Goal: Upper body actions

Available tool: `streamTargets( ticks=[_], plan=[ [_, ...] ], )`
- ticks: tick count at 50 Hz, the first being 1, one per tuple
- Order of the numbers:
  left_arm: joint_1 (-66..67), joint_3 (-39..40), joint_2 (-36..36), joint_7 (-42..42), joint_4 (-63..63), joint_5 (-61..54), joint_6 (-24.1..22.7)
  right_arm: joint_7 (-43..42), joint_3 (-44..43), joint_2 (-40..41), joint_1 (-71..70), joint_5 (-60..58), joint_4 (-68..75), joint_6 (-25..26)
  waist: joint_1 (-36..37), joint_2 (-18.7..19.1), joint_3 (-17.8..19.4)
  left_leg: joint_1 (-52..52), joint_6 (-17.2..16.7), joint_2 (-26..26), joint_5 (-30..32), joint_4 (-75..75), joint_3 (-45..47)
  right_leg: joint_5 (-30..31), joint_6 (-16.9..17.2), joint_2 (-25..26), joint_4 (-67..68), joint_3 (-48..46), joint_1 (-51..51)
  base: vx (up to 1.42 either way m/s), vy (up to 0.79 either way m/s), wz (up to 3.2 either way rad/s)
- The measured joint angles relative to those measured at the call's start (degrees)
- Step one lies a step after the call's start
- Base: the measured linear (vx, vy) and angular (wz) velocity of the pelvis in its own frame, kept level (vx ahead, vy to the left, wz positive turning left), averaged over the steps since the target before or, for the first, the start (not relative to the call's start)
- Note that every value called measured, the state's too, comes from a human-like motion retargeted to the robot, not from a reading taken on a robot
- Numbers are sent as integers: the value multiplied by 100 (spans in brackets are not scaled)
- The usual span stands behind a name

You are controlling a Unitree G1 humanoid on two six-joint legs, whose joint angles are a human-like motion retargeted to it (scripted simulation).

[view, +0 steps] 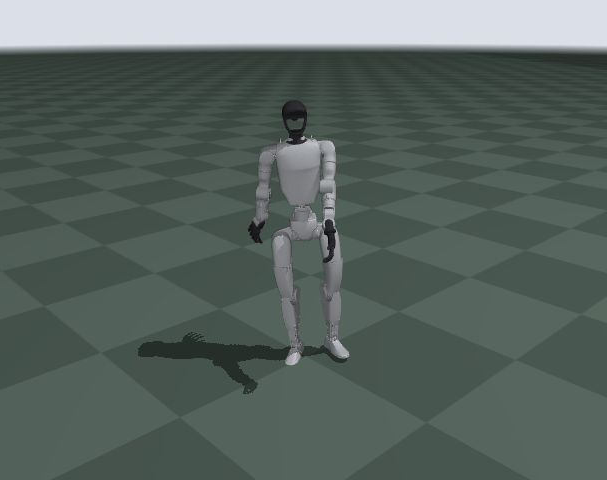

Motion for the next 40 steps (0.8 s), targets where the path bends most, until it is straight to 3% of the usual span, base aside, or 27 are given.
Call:
streamTargets(
  ticks=[2,5,12,18,22,25,30,35,40],
  plan=[
    [-310,90,-43,133,-259,-154,-414,-219,-400,-182,493,297,0,-145,-453,48,55,-74,35,-60,59,4,-354,0,3,-2,-123,-360,142,0,3,159],
    [-536,302,-21,278,-513,-141,-658,-446,-856,-431,1022,661,0,-419,-514,59,154,-30,29,-58,60,-2,-270,-15,4,9,-127,-276,183,-1,0,-8],
    [285,-18,82,21,-74,-99,-345,-1165,-878,-534,1151,2101,0,-518,-358,161,245,35,13,-82,46,3,-209,-3,-9,-16,-130,-219,208,1,0,-2],
    [1959,-95,186,435,1436,-529,-297,-95,-112,-125,-420,1551,0,-711,-335,252,161,92,22,-117,66,-109,-230,-7,-24,-12,-109,-249,158,0,0,0],
    [3725,552,324,793,1540,-628,462,1261,656,341,-1610,869,-728,-986,-362,341,202,209,-16,-78,26,-158,-27,46,-66,33,-53,-54,48,4,1,-44],
    [4939,922,460,278,1540,-444,746,2026,1204,801,-2256,746,-1716,-1416,-346,379,289,321,-52,-41,-1,-194,176,91,-100,89,-16,140,-14,3,1,-56],
    [6262,1324,797,-789,1540,590,1160,2592,1937,1282,-3001,1415,-3117,-2107,-343,411,362,365,-88,4,-4,-214,259,120,-103,122,15,220,-66,-1,0,-12],
    [6389,1348,999,-599,1540,390,1423,2568,2108,1407,-3332,1680,-3549,-2668,-361,337,381,323,-82,-18,36,-187,120,88,-99,90,-3,89,13,-2,-3,21],
    [5029,992,1003,-373,1540,-459,1507,2258,1951,1203,-2828,1302,-3269,-2736,-299,248,295,208,-52,-83,96,-162,-88,34,-76,27,-47,-112,101,-2,-1,37]
  ],
)
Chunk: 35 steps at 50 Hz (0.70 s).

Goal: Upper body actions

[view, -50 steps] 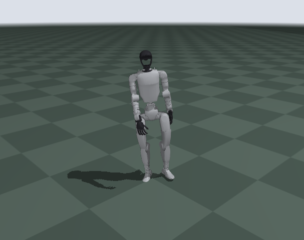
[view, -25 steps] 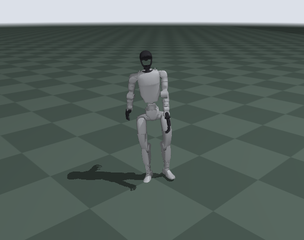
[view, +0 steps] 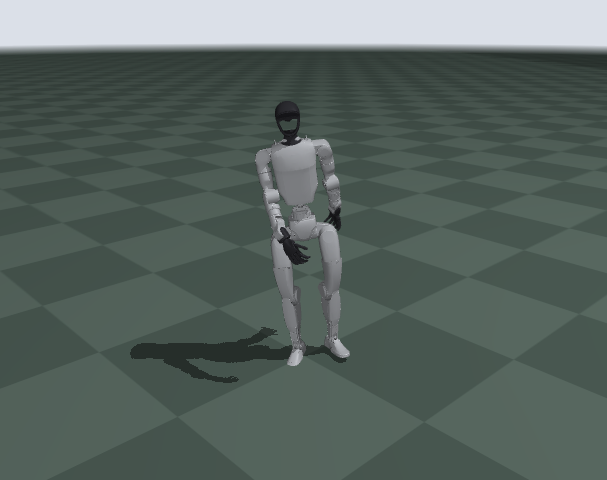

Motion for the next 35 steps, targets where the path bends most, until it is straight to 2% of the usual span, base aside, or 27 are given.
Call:
streamTargets(
  ticks=[3,5,10,12,14,17,22,28,32,35],
  plan=[
    [-1402,-140,-143,124,0,-166,27,-416,-379,-227,567,-371,609,240,131,-93,-10,-40,33,-72,28,14,-116,-39,16,-53,-23,-116,79,-8,1,35],
    [-2413,-223,-263,-57,0,-158,-129,-807,-675,-408,942,-576,1267,440,270,-193,6,-56,54,-120,41,26,-171,-54,28,-91,-45,-171,133,-12,-2,25],
    [-4215,-362,-853,-273,-733,-37,-922,-2148,-1443,-919,1740,-536,3180,1289,547,-393,34,-58,94,-158,39,34,-173,-47,71,-139,-71,-171,186,-3,-3,2],
    [-4702,-441,-1014,-191,-1148,-21,-1245,-2574,-1749,-1055,2266,-318,3269,1608,513,-380,29,-66,100,-137,22,40,-115,-40,80,-127,-69,-110,161,1,5,-25],
    [-5060,-510,-1081,-77,-1539,66,-1513,-2796,-2071,-1186,2772,-120,3269,1651,387,-352,-8,-71,101,-116,7,45,-73,-36,86,-114,-69,-67,142,6,8,-21],
    [-5404,-568,-1083,185,-1985,241,-1825,-2838,-2434,-1421,3361,163,3269,1441,209,-309,-55,-88,97,-91,-16,60,-24,-23,93,-97,-73,-15,109,5,5,-17],
    [-5403,-414,-1122,411,-2107,163,-2189,-3276,-2757,-1610,3836,693,3269,1405,228,-338,0,-32,88,-92,-52,67,112,7,81,-100,-60,122,80,0,-2,-24],
    [-4296,-413,-1029,1,-1391,-124,-1850,-3269,-2549,-1433,3342,1471,3269,1420,330,-236,-50,11,104,-91,-68,16,156,2,74,-62,-41,162,49,1,-1,-3],
    [-3194,-347,-758,53,-464,85,-1244,-2855,-1945,-1145,2278,1260,3251,1288,270,-176,-109,46,99,-80,-74,-21,167,-3,65,-36,-10,171,8,2,-3,-2],
    [-2090,-87,-550,266,0,281,-678,-2157,-1472,-794,1466,832,2782,1226,251,-161,-115,97,75,-62,-97,-45,248,14,46,-15,31,252,-61,4,-5,-23]
  ],
)
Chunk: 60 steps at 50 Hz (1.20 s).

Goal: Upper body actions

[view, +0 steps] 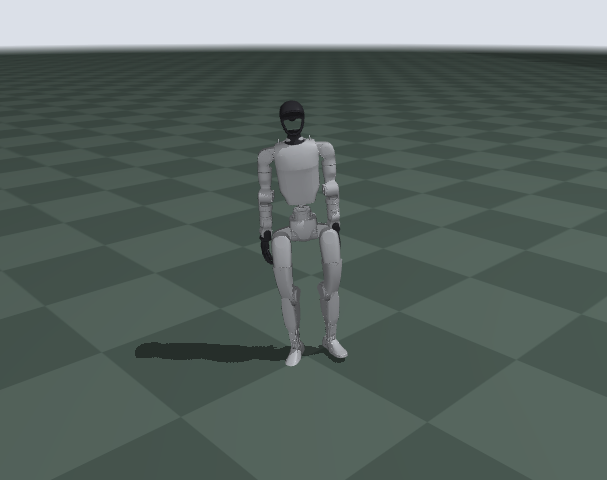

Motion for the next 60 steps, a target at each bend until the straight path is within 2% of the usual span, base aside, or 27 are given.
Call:
streamTargets(
  ticks=[3,6,10,14,18,22,26,30,34,38,41,45,48,51,54,57,60],
  plan=[
    [1419,258,69,-66,0,26,404,892,414,460,-602,-321,-1013,-168,-67,26,20,22,-45,50,-40,8,114,16,-15,25,52,115,-102,2,-2,-32],
    [2656,511,120,-619,0,179,585,1479,863,872,-1012,-180,-2051,-380,-149,76,42,49,-81,106,-72,24,197,28,-28,62,88,195,-160,3,0,-24],
    [3661,1049,160,-1157,0,516,842,1825,1408,1121,-1379,321,-3067,-736,-211,140,69,66,-104,152,-77,30,217,28,-25,88,108,214,-171,0,0,0],
    [3799,1267,254,-961,0,105,832,1771,1575,1090,-1506,214,-3330,-1089,-218,111,60,31,-104,136,-42,42,118,-3,-21,56,102,122,-122,-1,-1,18],
    [2943,1211,314,-465,0,-679,817,1681,1488,913,-1181,-322,-3149,-1179,-143,26,32,-54,-83,86,13,74,-49,-46,-16,0,72,-38,-40,1,-2,36],
    [1169,1215,210,-349,0,-1411,432,1243,868,642,-486,-941,-2523,-979,133,-59,46,-131,-50,33,69,87,-201,-73,11,-51,30,-184,43,-9,-1,34],
    [-547,921,-98,-588,-150,-1547,-228,411,-89,280,128,-1204,-1126,-212,301,-179,77,-158,-5,-32,98,106,-365,-93,50,-101,-36,-348,184,-7,-3,35],
    [-1800,141,-512,-613,-978,-1145,-613,-443,-857,-185,747,-1003,154,646,261,-218,68,-195,15,-40,100,126,-418,-105,96,-123,-63,-396,231,-2,4,6],
    [-2664,-654,-539,-42,-2021,-22,-818,-1454,-1502,-464,1646,-252,432,509,226,-171,-1,-195,10,-21,89,105,-279,-86,113,-98,-66,-249,171,4,9,-29],
    [-3110,-1240,-162,721,-2810,775,-973,-1665,-2070,-670,2260,242,402,143,130,-128,-38,-165,-7,7,64,98,-145,-73,107,-67,-52,-114,122,3,4,-30],
    [-3187,-1301,-40,1048,-2973,936,-1135,-1817,-2188,-754,2395,637,466,11,112,-116,-48,-121,-17,17,40,85,-55,-61,92,-43,-43,-28,96,2,2,-27],
    [-2877,-1132,-136,849,-2715,666,-1139,-1969,-1933,-696,2196,1010,487,29,171,-87,-70,-78,-21,27,16,65,51,-52,81,-14,-31,74,62,2,0,-19],
    [-2375,-904,-238,400,-2107,366,-1059,-1755,-1558,-509,1703,890,487,87,203,-59,-97,-79,-12,25,16,49,49,-62,80,-5,-28,67,57,0,0,0],
    [-1790,-572,-267,51,-1131,213,-916,-1193,-1086,-258,1068,531,365,104,196,-29,-143,-96,-3,13,21,33,-23,-89,83,-11,-28,-11,62,1,-1,16],
    [-1090,-279,-144,-50,-171,180,-431,-480,-489,40,441,161,-143,88,180,-11,-157,-102,-3,-2,22,23,-101,-107,87,-29,-30,-93,75,2,-3,24],
    [84,-17,27,137,0,175,223,427,143,284,-250,-175,-789,-56,119,-7,-135,-104,-17,-8,11,20,-142,-116,91,-46,-19,-134,59,1,-1,6],
    [1376,296,183,-58,0,201,388,1432,642,514,-863,-443,-1525,-307,7,18,-105,-94,-36,8,-4,18,-134,-118,90,-43,11,-125,24,0,0,0]
  ],
)
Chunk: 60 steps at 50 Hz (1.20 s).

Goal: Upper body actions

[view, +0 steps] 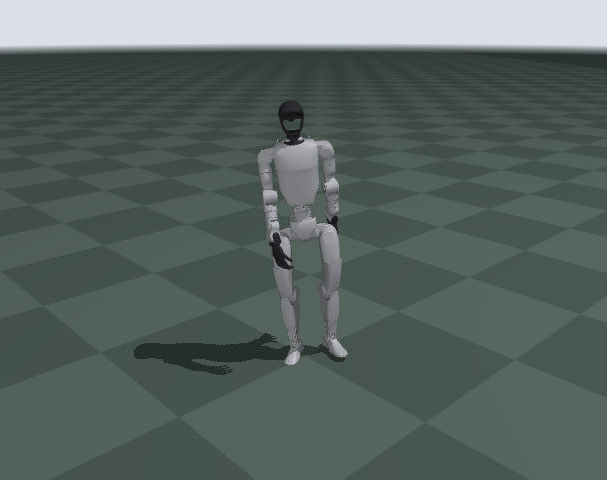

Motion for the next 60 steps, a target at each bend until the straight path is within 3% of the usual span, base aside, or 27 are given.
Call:
streamTargets(
  ticks=[5,12,20,25,28,34,38,46,50,56,60],
  plan=[
    [1655,564,207,-672,0,644,212,769,705,265,-636,228,-1109,-445,-98,63,25,29,-26,44,-20,-18,96,22,-13,42,34,95,-72,1,1,-7],
    [2084,822,205,-565,0,323,526,547,985,371,-720,53,-1519,-905,-166,31,48,13,-33,48,-2,-18,104,39,-16,41,22,107,-83,0,0,0],
    [-464,-444,212,-767,0,-83,458,-277,102,-53,541,-884,-140,-493,-80,-119,-9,-150,25,-45,76,37,-184,-30,27,-60,-47,-170,58,-4,0,29],
    [-2468,-897,-141,-506,-361,-211,-49,-1362,-896,-581,1418,-957,1529,549,-13,-209,21,-208,68,-97,115,89,-440,-77,88,-126,-103,-427,243,-4,0,43],
    [-3301,-834,-448,-398,-997,-203,-471,-1738,-1327,-825,2071,-645,1994,833,22,-254,43,-224,72,-106,122,102,-441,-73,99,-148,-123,-430,262,0,0,0],
    [-4299,-877,-719,327,-2051,-189,-1135,-2020,-1963,-1153,3059,-115,2012,619,-28,-212,39,-231,50,-43,106,95,-178,9,65,-106,-121,-166,102,0,4,-38],
    [-4499,-961,-577,569,-2223,-44,-1208,-2364,-1980,-1294,3056,239,2012,527,-76,-113,74,-221,29,11,90,81,34,102,31,-53,-117,53,-45,-4,5,-47],
    [-3345,-900,-478,85,-1551,-26,-970,-1809,-1400,-941,1615,845,2012,555,-30,22,167,-139,10,42,79,35,276,238,-25,5,-99,293,-203,-1,3,-27],
    [-2357,-668,-304,-79,-514,145,-434,-1018,-876,-555,362,868,1835,397,17,79,250,-27,2,56,76,-2,372,273,-49,37,-76,383,-200,0,-1,-18],
    [-93,-426,54,-904,0,878,495,628,-58,263,-793,531,-119,29,-8,94,361,-39,-45,132,80,11,356,257,-22,46,-10,376,-249,1,-1,2],
    [1348,-144,219,-1257,0,1234,627,1075,442,511,-1286,577,-1185,-526,-59,45,444,0,-41,124,98,-24,363,251,-29,75,-9,381,-221,0,-1,-11]
  ],
)
